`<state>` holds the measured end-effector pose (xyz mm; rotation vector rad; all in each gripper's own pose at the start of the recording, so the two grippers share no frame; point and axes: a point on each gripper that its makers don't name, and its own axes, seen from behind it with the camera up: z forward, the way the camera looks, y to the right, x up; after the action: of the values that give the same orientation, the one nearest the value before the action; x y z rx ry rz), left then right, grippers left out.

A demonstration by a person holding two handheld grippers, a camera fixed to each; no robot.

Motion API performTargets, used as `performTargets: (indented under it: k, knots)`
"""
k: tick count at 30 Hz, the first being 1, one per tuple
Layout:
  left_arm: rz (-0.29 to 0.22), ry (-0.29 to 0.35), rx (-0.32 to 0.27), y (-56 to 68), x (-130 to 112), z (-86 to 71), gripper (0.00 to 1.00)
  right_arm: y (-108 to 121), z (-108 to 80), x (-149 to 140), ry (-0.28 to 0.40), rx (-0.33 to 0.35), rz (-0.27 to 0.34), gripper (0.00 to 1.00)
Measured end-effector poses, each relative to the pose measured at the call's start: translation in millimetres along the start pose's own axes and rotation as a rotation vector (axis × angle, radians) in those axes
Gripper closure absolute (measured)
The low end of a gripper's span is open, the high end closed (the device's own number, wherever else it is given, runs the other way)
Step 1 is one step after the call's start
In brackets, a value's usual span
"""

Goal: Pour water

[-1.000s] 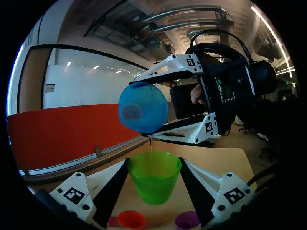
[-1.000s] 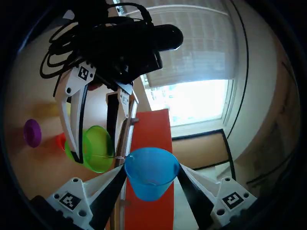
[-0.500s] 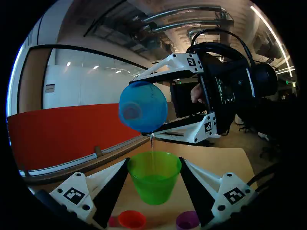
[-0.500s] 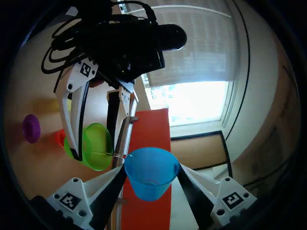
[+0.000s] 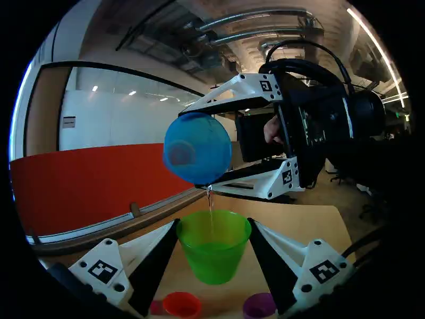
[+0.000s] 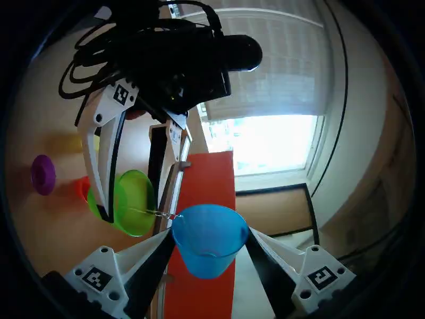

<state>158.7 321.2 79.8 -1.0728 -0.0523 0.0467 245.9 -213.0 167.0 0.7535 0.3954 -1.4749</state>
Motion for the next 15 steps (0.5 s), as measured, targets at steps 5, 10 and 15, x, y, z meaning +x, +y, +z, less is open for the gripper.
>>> performTargets:
  k: [5,10,15]
  knots:
    - [0.001,-0.001,0.001,-0.4,-0.8,0.2,0.1,-0.5,0.4,0.5,-0.001,-0.001,-0.012,0.07]
    - [0.0,-0.001,0.002,-2.6,-1.4,1.0,0.09,-0.1,0.0,1.4,0.0,-0.003,-0.02,0.07]
    - [-0.004,0.001,0.006,-5.4,-2.1,1.1,0.1,0.4,-1.0,2.4,-0.001,-0.003,-0.028,0.07]
